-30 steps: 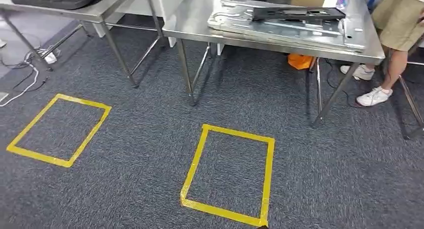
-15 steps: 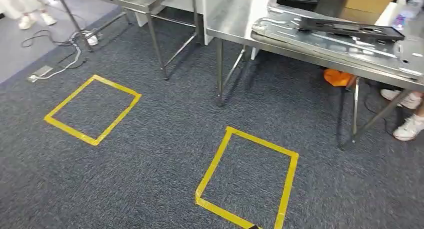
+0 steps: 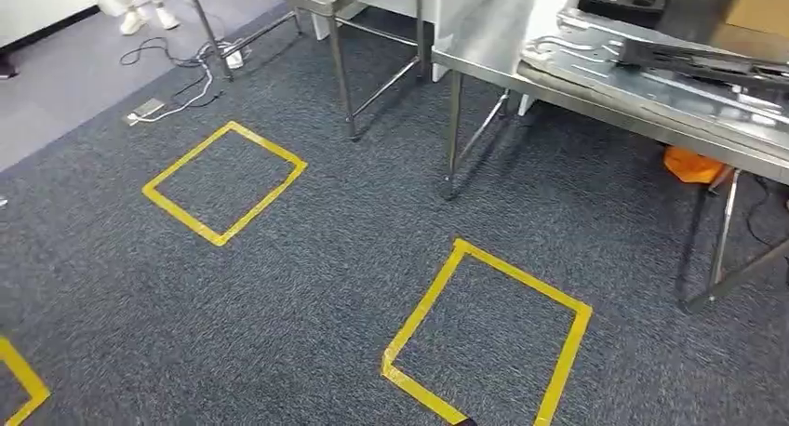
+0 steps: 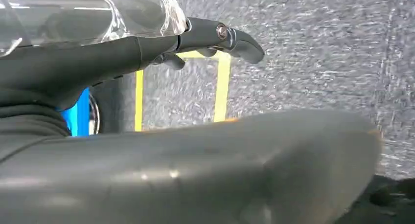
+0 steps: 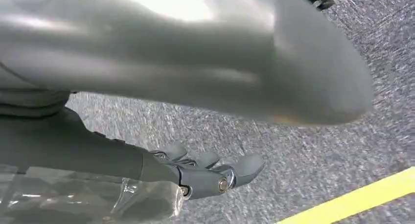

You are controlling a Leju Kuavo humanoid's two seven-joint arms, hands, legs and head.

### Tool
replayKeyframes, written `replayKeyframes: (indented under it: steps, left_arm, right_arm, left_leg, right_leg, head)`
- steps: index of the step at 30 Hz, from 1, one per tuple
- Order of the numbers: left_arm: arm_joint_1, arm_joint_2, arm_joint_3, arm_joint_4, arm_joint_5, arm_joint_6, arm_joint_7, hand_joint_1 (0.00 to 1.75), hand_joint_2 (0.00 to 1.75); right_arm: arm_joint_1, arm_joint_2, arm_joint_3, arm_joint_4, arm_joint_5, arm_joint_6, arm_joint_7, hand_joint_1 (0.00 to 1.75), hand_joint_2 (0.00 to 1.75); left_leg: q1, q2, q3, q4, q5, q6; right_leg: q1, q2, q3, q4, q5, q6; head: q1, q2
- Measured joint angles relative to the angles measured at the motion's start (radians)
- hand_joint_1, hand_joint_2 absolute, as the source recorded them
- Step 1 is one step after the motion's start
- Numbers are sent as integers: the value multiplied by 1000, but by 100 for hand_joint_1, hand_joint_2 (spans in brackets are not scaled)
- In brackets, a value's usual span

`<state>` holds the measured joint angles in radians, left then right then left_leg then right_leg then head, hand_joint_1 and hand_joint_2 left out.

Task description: Take the parts from the cabinet and place them on the table.

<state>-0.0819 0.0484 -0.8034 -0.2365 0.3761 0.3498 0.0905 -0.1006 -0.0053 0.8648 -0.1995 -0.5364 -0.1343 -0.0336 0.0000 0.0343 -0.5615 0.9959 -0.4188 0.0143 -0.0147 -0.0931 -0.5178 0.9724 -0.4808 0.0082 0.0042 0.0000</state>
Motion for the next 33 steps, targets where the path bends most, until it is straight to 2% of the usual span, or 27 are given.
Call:
replayKeyframes:
  steps: [1, 5, 6, 7, 8, 10, 11, 12, 13, 14, 15, 16, 17, 18, 20, 21, 22, 23, 25, 26, 27, 28, 29, 30, 31, 32, 33]
  left_arm:
    - [-4, 2, 2, 0, 2, 3, -8, 0, 0]
    - [-2, 9, 3, 0, -10, 18, -41, 0, 0]
    - [-1, 9, 3, 0, -14, 23, -46, 0, 0]
    - [-5, 9, 3, 0, -17, 26, -48, 0, 0]
    - [-12, 9, 3, 0, -20, 25, -48, 0, 0]
    - [-17, 8, 3, 0, -24, 21, -39, 0, 0]
    - [-15, 8, 3, 0, -26, 17, -33, 0, 0]
    - [-10, 8, 3, 0, -26, 16, -29, 0, 0]
    - [-6, 8, 3, 0, -25, 13, -28, 0, 0]
    - [-4, 8, 2, 0, -24, 13, -28, 0, 0]
    - [-3, 6, 2, 0, -24, 11, -24, 0, 0]
    - [-3, 6, 2, 0, -23, 8, -18, 0, 0]
    - [-5, 7, 2, 0, -21, 4, -7, 0, 0]
    - [-4, 7, 2, 0, -18, 0, 1, 0, 0]
    - [4, 6, 2, 0, -14, -4, 14, 0, 0]
    - [6, 6, 1, 0, -14, -5, 16, 0, 0]
    - [6, 5, 0, 0, -14, -6, 16, 0, 0]
    - [-1, 5, 0, 0, -13, -6, 15, 0, 0]
    - [-5, 5, 0, 0, -10, -3, 4, 0, 0]
    - [-3, 5, 0, 0, -9, -1, -1, 0, 0]
    - [0, 5, -1, 0, -9, -1, -4, 0, 0]
    - [3, 5, -1, 0, -10, 0, -8, 0, 0]
    - [3, 5, -2, 0, -10, 2, -11, 0, 0]
    - [1, 5, -2, 0, -13, 2, -12, 0, 0]
    - [-2, 5, -3, 0, -15, 2, -12, 0, 0]
    - [-5, 5, -5, 0, -16, 2, -12, 0, 0]
    - [-5, 5, -5, 0, -16, 2, -12, 0, 0]
  right_arm:
    - [-1, 2, 0, 0, 0, 0, 0, 0, 0]
    - [-12, 17, 0, 0, -6, 0, 9, 0, 0]
    - [-12, 19, 0, 0, -6, 0, 10, 0, 0]
    - [-10, 21, 0, 0, -6, 0, 10, 0, 0]
    - [-7, 23, 0, 0, -6, 0, 10, 0, 0]
    - [4, 24, 0, 0, -10, 0, 13, 0, 0]
    - [9, 24, 0, 0, -11, 0, 15, 0, 0]
    - [11, 25, 0, 0, -11, 0, 15, 0, 0]
    - [11, 26, 0, 0, -12, 0, 15, 0, 0]
    - [11, 25, 0, 0, -12, 0, 15, 0, 0]
    - [11, 24, 0, 0, -13, 0, 15, 0, 0]
    - [12, 24, 0, 1, -14, 0, 16, 0, 0]
    - [11, 25, 0, 1, -16, 0, 17, 0, 0]
    - [12, 25, 0, 1, -18, 0, 21, 0, 0]
    - [11, 26, 0, 1, -18, 0, 24, 0, 0]
    - [9, 28, 0, 1, -18, 0, 24, 0, 0]
    - [9, 26, 0, 1, -18, 0, 24, 0, 0]
    - [10, 26, 0, 1, -18, -2, 24, 0, 0]
    - [15, 26, 0, 2, -18, -2, 25, 0, 0]
    - [16, 26, 0, 2, -18, -2, 26, 0, 0]
    - [16, 26, 0, 2, -18, -2, 26, 0, 0]
    - [15, 26, 0, 2, -18, -2, 26, 0, 0]
    - [15, 26, 0, 2, -18, -2, 25, 0, 0]
    - [14, 26, 0, 2, -18, -2, 25, 0, 0]
    - [14, 26, 0, 2, -18, -2, 24, 0, 0]
    - [14, 26, 0, 2, -18, -2, 24, 0, 0]
    - [14, 26, 0, 2, -18, -2, 24, 0, 0]
  left_leg:
    - [-12, 50, 17, -45, -6, 6]
    - [-18, -1, 11, -49, -1, 23]
    - [-5, -14, 24, -58, 7, 29]
    - [-3, -25, 24, -60, 8, 35]
    - [-2, -36, 24, -59, 10, 40]
    - [-3, -65, 24, -59, 9, 42]
    - [-3, -80, 25, -59, 9, 42]
    - [-3, -95, 27, -58, 8, 41]
    - [-2, -109, 28, -57, 8, 40]
    - [0, -124, 30, -56, 6, 38]
    - [2, -139, 31, -52, 3, 34]
    - [2, -150, 25, -47, -1, 28]
    - [-1, -164, 19, -39, -6, 20]
    - [1, -168, 17, -40, -5, 17]
    - [7, -188, 12, -45, -3, 4]
    - [7, -174, 11, -36, -8, 2]
    - [1, -113, -1, -7, -26, -5]
    - [3, -78, -36, 64, -66, -12]
    - [8, -54, -123, 236, -135, -21]
    - [10, -51, -151, 287, -144, -23]
    - [13, -48, -157, 290, -133, -25]
    - [15, -44, -135, 241, -99, -25]
    - [15, -36, -92, 154, -54, -23]
    - [12, -13, -41, 51, -8, -18]
    - [4, 42, -3, -20, 16, -7]
    - [-4, 47, -2, -33, 11, -4]
    - [-4, 33, -4, -32, 12, 1]
  right_leg:
    - [6, -10, 4, 1, -5, 6]
    - [6, -50, 16, -5, -12, 23]
    - [1, -15, 16, 4, -21, 31]
    - [1, 38, 3, 40, -45, 32]
    - [1, 66, -33, 114, -88, 32]
    - [1, 84, -114, 274, -151, 34]
    - [1, 85, -144, 320, -155, 35]
    - [1, 85, -146, 307, -131, 36]
    - [0, 86, -126, 249, -87, 35]
    - [-1, 92, -92, 165, -35, 35]
    - [-4, 117, -53, 74, 10, 34]
    - [-10, 177, -32, 16, 21, 33]
    - [-10, 173, -29, 10, 17, 31]
    - [-6, 162, -29, 10, 17, 28]
    - [0, 140, -27, 10, 17, 13]
    - [-7, 126, -27, 5, 21, 7]
    - [-7, 117, -24, 5, 19, 4]
    - [-6, 102, -22, 5, 16, -1]
    - [-4, 71, -20, 5, 12, -5]
    - [-4, 58, -18, 5, 9, -5]
    - [-4, 47, -15, 5, 7, -5]
    - [-4, 36, -11, 5, 3, -3]
    - [-4, 23, -5, 5, -1, -1]
    - [-4, 12, 3, 5, -6, 3]
    - [-2, 3, 10, 4, -10, 7]
    - [5, -7, 15, 6, -17, 15]
    - [4, -13, 17, 5, -18, 18]
  head:
    - [0, 0]
    - [0, 0]
    - [1, 0]
    - [1, 0]
    - [5, 0]
    - [6, 0]
    - [6, 0]
    - [6, 0]
    - [6, 0]
    - [6, 0]
    - [6, 0]
    - [6, 0]
    - [5, 0]
    - [5, 0]
    - [5, 0]
    - [6, 0]
    - [3, 0]
    - [-2, 0]
    - [-2, 0]
    - [-3, 0]
    - [-3, 0]
    - [-3, 0]
    - [-3, 0]
    - [-3, 0]
    - [-3, 0]
    - [-3, 0]
    - [-2, 0]
